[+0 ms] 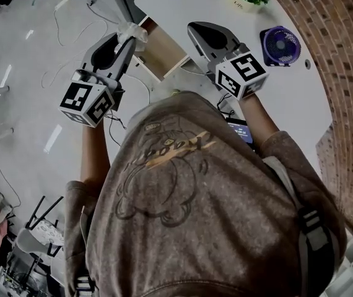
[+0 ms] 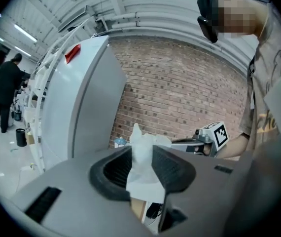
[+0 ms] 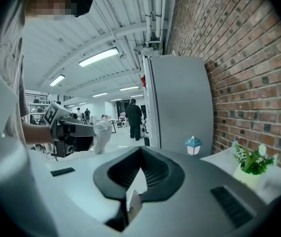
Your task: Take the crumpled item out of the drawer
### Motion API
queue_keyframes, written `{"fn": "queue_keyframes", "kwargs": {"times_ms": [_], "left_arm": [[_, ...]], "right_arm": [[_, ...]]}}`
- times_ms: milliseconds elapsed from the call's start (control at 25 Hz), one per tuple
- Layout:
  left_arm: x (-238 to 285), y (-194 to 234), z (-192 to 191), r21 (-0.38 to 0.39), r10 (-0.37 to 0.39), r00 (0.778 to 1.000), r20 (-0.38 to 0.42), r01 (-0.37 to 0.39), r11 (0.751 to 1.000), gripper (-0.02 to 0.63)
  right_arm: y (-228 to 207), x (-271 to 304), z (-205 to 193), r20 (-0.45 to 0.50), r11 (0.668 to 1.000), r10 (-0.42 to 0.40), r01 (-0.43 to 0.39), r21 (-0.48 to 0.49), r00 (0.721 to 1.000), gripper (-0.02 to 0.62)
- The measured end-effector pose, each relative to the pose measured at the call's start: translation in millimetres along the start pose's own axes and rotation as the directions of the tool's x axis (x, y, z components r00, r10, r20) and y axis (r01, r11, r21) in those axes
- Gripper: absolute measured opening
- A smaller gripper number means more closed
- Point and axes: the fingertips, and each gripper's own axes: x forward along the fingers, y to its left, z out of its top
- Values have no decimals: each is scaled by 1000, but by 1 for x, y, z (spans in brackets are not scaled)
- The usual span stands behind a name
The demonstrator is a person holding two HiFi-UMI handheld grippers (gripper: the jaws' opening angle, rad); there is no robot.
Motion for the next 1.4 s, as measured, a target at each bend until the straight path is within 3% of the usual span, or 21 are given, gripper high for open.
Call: {"fn": "queue_keyframes", "kwargs": {"times_ms": [560,1400], "left_arm": [[1,4,-34,-68,24,999,27,-22,997,127],[-11,-6,-33,-95,38,998,55,-32,995,129]], "right_arm": [[-6,-8,-28,-8,999,-21,21,28,1000,-3],[8,-11,-33,7,998,-7,7,68,1000,-3]]}}
